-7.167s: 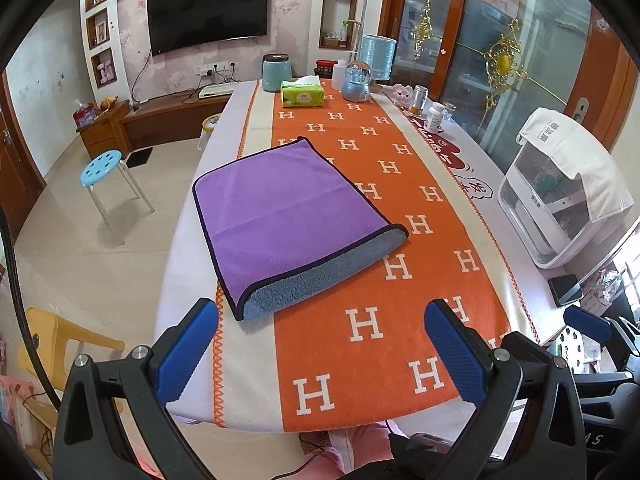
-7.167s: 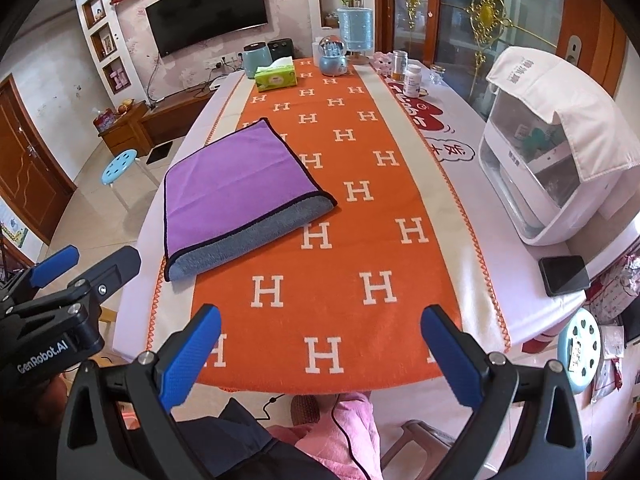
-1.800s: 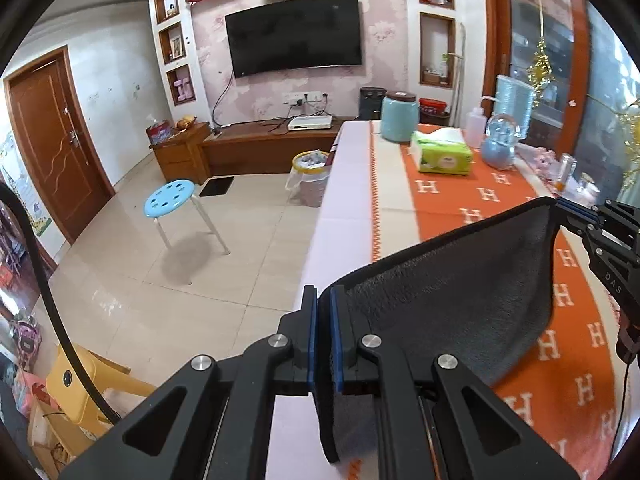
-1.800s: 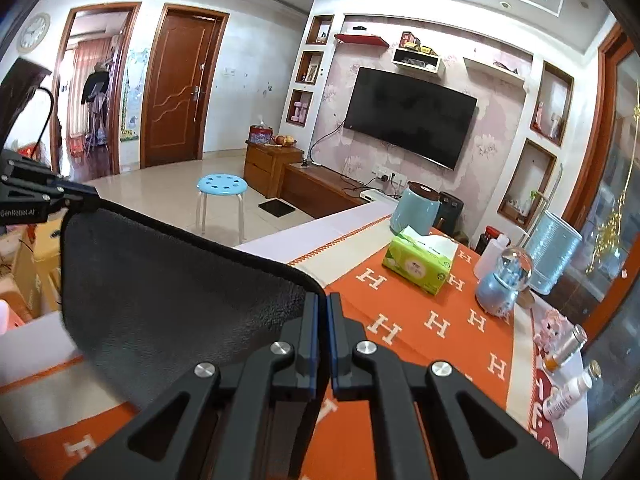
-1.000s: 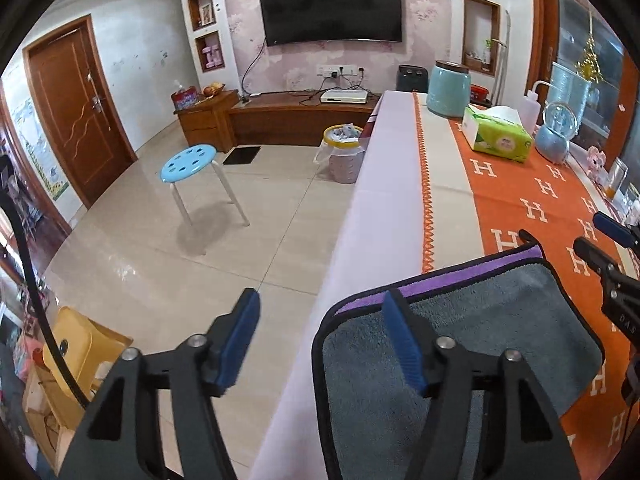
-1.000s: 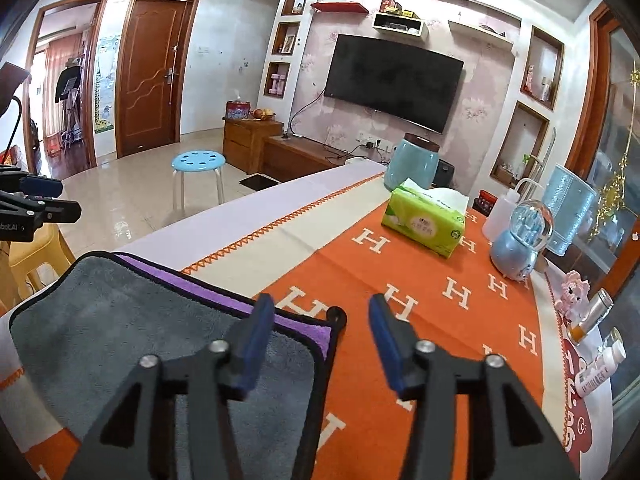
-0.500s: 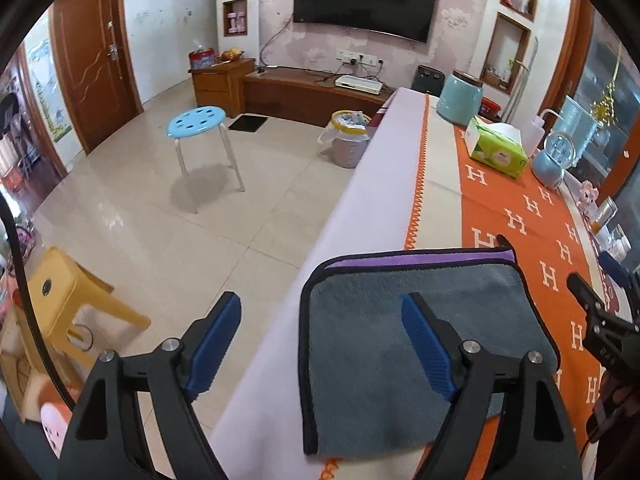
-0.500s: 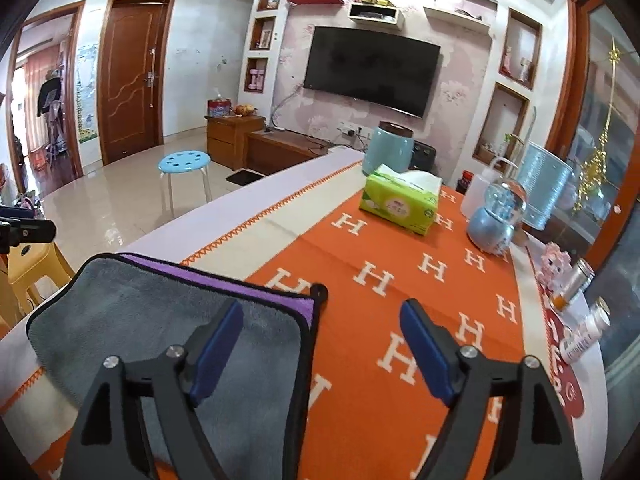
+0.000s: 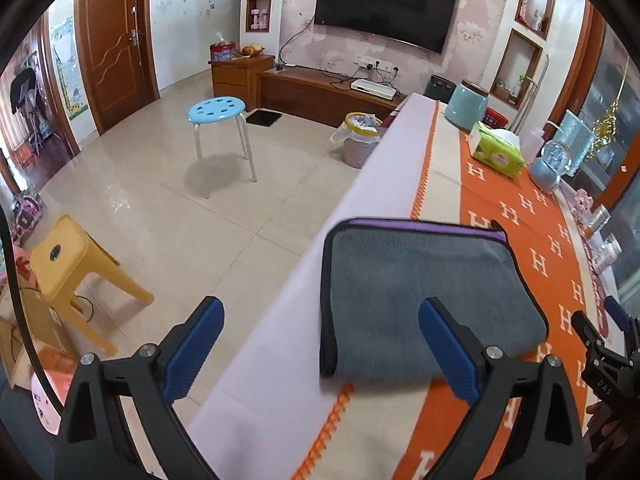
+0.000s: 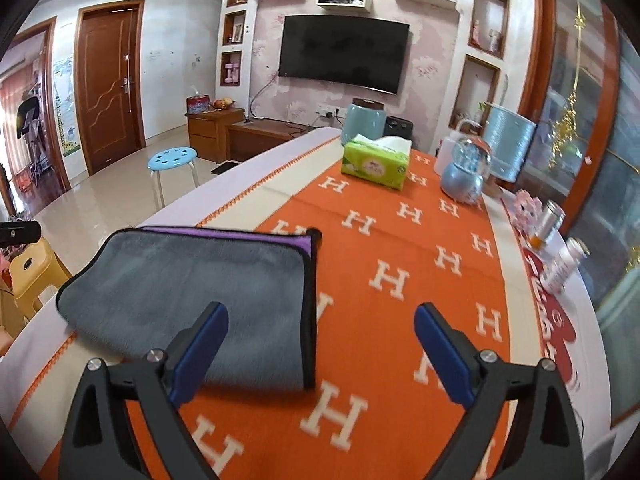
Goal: Fold towel
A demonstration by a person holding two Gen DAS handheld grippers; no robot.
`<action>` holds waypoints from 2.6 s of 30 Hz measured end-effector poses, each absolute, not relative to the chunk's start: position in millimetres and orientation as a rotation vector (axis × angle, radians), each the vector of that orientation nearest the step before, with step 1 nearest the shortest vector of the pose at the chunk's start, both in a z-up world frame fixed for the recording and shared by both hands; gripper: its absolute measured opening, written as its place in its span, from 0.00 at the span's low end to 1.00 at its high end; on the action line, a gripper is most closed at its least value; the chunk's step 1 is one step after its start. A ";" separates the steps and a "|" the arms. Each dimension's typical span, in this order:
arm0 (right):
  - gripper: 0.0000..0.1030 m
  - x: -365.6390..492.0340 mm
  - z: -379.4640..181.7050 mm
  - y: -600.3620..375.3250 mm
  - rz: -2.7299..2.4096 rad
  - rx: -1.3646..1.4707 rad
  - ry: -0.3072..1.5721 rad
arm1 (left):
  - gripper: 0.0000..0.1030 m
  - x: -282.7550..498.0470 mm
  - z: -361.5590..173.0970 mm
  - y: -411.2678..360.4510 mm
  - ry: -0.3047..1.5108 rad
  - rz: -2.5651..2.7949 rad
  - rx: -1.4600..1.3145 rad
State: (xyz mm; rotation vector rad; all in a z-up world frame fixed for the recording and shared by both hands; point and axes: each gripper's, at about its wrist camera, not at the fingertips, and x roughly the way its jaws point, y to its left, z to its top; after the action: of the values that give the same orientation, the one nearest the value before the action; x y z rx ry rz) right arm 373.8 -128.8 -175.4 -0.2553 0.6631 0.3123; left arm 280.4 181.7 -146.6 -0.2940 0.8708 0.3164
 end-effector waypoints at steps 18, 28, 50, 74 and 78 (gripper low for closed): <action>0.92 228.8 -167.3 -183.0 0.111 -0.136 0.751 | 0.95 177.1 -110.7 143.7 0.845 0.144 -0.203; 0.92 144.8 -165.1 -198.8 -0.004 -0.010 0.817 | 0.95 113.4 -87.7 129.5 0.851 0.061 -0.129; 0.96 59.6 -88.1 -224.3 0.006 0.161 0.918 | 0.95 53.3 -27.9 30.4 0.893 -0.131 -0.044; 1.00 49.1 -43.3 -213.6 0.086 0.149 0.842 | 0.99 25.4 11.1 -1.5 0.766 -0.026 0.030; 1.00 51.1 -44.0 -212.1 0.095 0.143 0.845 | 0.99 24.4 8.8 -2.2 0.778 -0.014 0.029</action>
State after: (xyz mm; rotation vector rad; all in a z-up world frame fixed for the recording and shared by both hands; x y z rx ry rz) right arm 51.1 -212.1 -44.0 0.1430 0.8446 0.0950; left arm 24.4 -2.2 8.8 0.0293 0.7784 -0.0143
